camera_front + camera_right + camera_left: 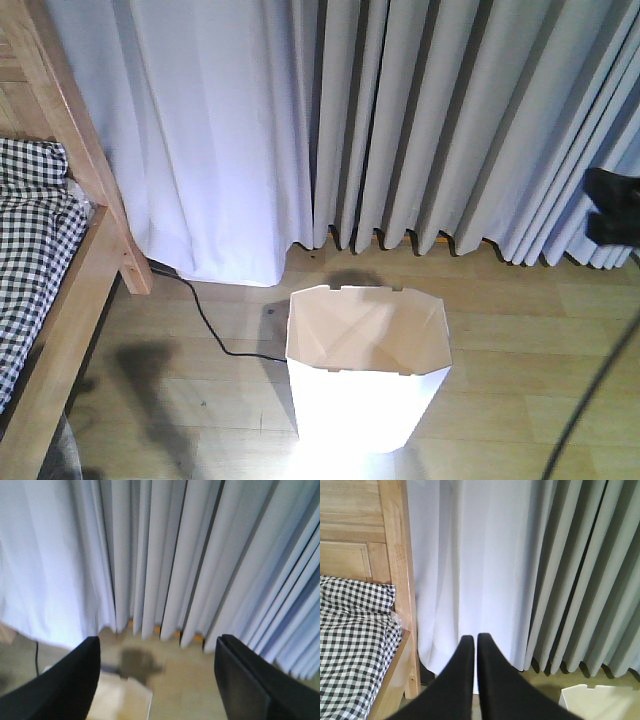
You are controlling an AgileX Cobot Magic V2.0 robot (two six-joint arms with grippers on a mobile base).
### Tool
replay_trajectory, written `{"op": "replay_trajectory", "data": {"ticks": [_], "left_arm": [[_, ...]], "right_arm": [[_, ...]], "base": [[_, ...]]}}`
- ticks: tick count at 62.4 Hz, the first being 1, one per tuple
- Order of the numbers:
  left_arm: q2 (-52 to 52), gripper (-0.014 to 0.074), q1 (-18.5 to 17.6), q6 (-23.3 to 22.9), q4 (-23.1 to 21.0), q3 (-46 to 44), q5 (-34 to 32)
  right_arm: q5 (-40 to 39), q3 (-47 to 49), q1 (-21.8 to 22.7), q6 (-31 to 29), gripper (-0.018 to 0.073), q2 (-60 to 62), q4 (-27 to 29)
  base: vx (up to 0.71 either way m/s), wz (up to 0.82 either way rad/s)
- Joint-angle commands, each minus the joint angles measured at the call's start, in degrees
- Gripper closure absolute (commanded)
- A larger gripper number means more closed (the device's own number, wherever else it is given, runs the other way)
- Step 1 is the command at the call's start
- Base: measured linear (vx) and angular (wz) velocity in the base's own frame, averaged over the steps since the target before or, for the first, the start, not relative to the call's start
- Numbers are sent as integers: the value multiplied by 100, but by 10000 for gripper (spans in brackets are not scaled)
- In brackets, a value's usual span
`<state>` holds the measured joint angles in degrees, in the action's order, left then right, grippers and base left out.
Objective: Move trash bin to bedside with robot
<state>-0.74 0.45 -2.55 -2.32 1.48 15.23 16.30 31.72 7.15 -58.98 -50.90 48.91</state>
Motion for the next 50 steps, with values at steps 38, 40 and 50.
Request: {"op": "replay_trajectory", "data": {"ticks": [38, 40, 50], "left_arm": [[-81, 602, -1, -32, -25, 107, -396], [-81, 602, -1, -32, -25, 107, -396], [-81, 602, -1, -32, -25, 107, -396]], "right_arm": [[-749, -1788, -726, -40, 87, 4109, 369], [-744, -1824, -726, -40, 87, 4166, 369], [-620, -1841, -726, -23, 143, 4250, 374]], "base": [[0, 0], [0, 0], [0, 0]]}}
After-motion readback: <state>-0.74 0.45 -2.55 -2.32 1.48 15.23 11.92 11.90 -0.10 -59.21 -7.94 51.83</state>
